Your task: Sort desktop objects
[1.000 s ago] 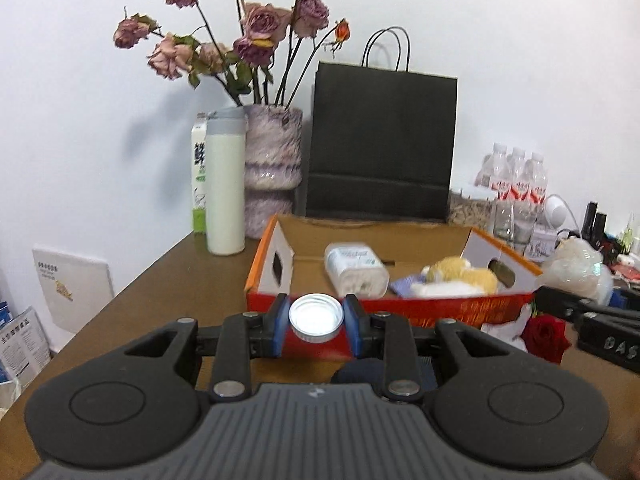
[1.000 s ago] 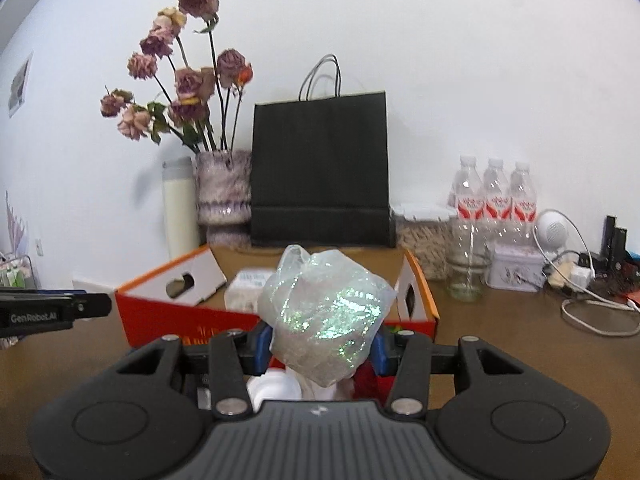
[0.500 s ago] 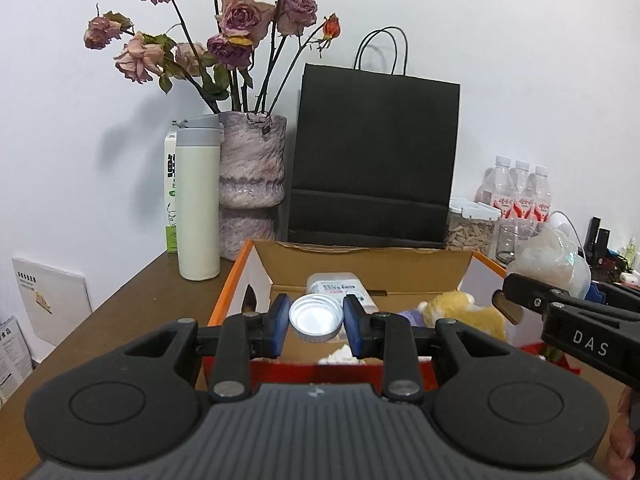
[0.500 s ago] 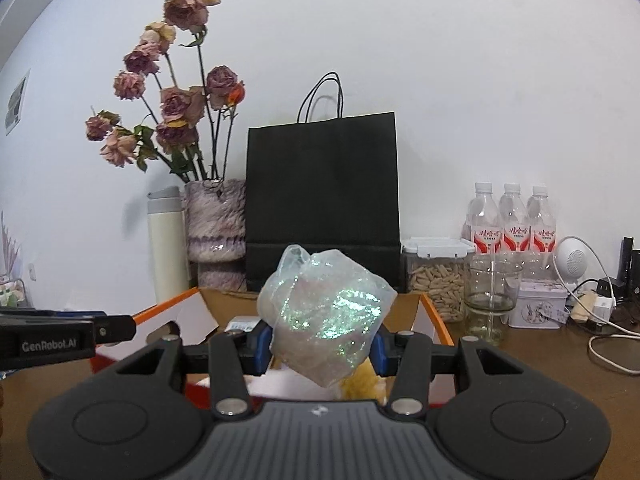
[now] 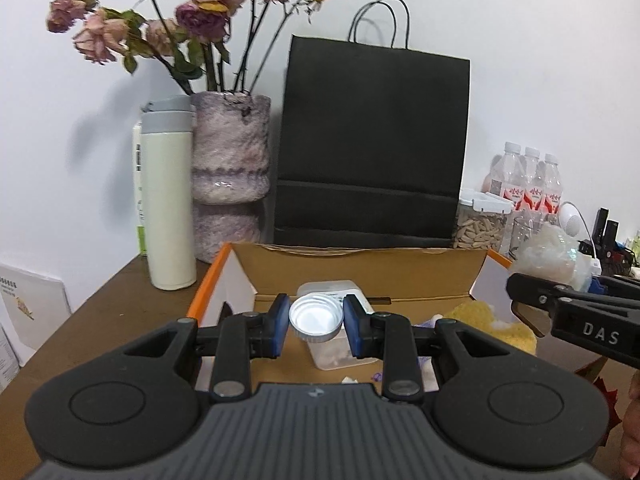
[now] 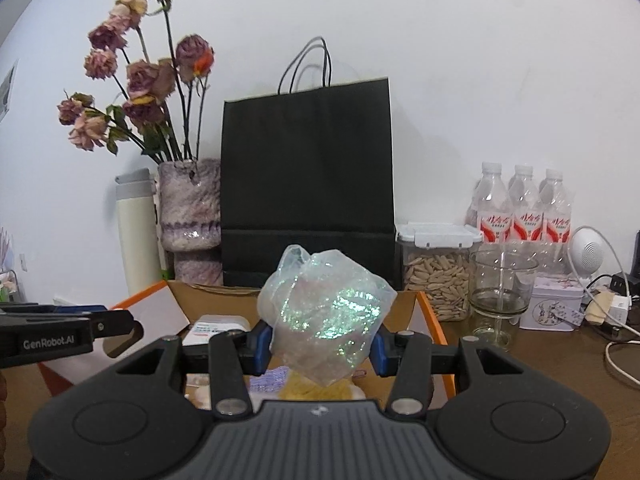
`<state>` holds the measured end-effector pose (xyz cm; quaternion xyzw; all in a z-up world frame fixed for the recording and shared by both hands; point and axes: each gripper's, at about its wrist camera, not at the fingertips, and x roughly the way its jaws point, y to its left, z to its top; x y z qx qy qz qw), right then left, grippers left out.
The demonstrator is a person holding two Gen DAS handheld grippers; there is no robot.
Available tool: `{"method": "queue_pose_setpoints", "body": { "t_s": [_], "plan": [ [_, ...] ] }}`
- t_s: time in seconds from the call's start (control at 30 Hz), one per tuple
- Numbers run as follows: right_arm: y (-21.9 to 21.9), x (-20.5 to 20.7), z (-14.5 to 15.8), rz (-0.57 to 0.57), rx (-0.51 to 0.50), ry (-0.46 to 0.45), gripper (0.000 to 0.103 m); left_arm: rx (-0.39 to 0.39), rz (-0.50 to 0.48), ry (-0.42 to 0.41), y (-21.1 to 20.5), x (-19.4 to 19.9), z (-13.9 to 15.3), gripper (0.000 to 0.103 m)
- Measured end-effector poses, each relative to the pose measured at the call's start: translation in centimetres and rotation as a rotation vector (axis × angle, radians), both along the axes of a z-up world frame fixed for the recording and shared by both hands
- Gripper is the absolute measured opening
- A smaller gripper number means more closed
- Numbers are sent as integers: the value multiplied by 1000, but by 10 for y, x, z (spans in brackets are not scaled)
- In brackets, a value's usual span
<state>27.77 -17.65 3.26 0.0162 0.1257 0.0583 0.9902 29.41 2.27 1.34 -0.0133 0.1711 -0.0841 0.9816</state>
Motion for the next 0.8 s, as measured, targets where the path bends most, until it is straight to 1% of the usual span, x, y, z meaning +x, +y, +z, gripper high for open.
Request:
{"method": "queue_pose_setpoints", "body": {
  "t_s": [0.2,0.43,0.8],
  "plan": [
    [-3,23,-4,5,-2,59,45,16,-21,9,-8,16,-5,29],
    [-4,38,-12,15,-5,134,45,23,-22,32,-7,21,-11,29],
    [-3,32,-15,16,-29,129,46,34,-29,31,-7,20,-13,30]
  ]
}}
